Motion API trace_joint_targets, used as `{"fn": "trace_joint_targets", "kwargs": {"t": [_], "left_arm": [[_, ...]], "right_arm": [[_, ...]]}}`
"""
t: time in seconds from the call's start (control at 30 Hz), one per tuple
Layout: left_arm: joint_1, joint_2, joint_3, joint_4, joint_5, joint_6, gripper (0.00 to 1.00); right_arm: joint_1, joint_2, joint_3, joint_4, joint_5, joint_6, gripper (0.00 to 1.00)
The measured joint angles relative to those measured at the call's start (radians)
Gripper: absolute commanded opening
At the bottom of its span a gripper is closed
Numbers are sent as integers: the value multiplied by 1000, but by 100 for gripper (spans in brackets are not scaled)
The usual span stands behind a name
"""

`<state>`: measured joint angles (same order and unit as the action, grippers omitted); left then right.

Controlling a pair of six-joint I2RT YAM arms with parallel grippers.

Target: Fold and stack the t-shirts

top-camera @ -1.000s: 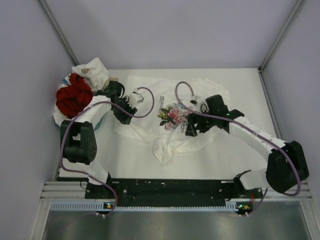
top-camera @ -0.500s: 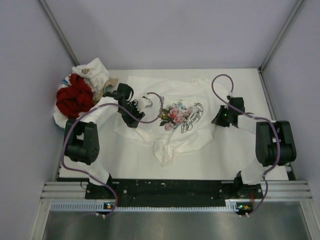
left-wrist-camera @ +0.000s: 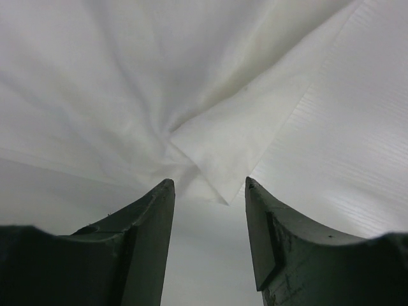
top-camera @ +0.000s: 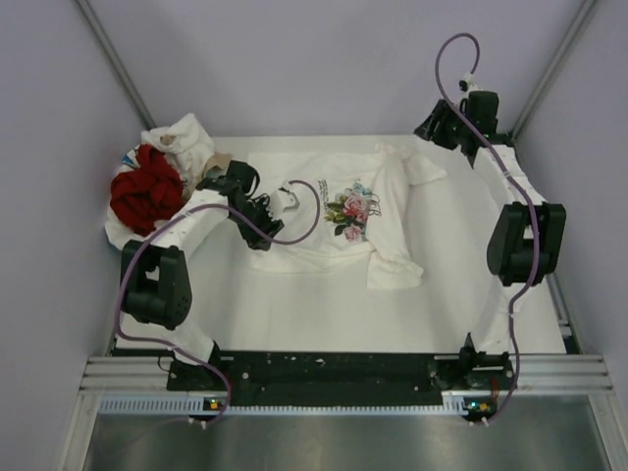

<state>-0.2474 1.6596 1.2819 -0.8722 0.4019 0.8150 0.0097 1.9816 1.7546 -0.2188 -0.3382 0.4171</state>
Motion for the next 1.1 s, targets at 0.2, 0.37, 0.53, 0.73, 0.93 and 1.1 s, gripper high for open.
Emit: {"fn": "trace_joint_targets", "kwargs": {"t": [0.2,0.37,0.53,0.73,0.93,1.1], "left_arm": [[-4,31,0,3,-17,0,55],[-37,75,11,4,-23,0,54],[-75,93,25,10,-21,6,54],[-95,116,26,17,-40,43,55],[-138,126,25,24,-85,77,55],[-171,125,25,42,-85,80,60]], "right_arm": [[6,-148,-262,-86,60,-63,56],[35,-324,-589,-154,140,-92,57],[99,-469,-806,-206,162,-76,58],[189,-605,-936,-206,152,-24,71],[204,-590,-1048,-142,112,-9,0],[204,-565,-1052,-134,110,-10,0]]}}
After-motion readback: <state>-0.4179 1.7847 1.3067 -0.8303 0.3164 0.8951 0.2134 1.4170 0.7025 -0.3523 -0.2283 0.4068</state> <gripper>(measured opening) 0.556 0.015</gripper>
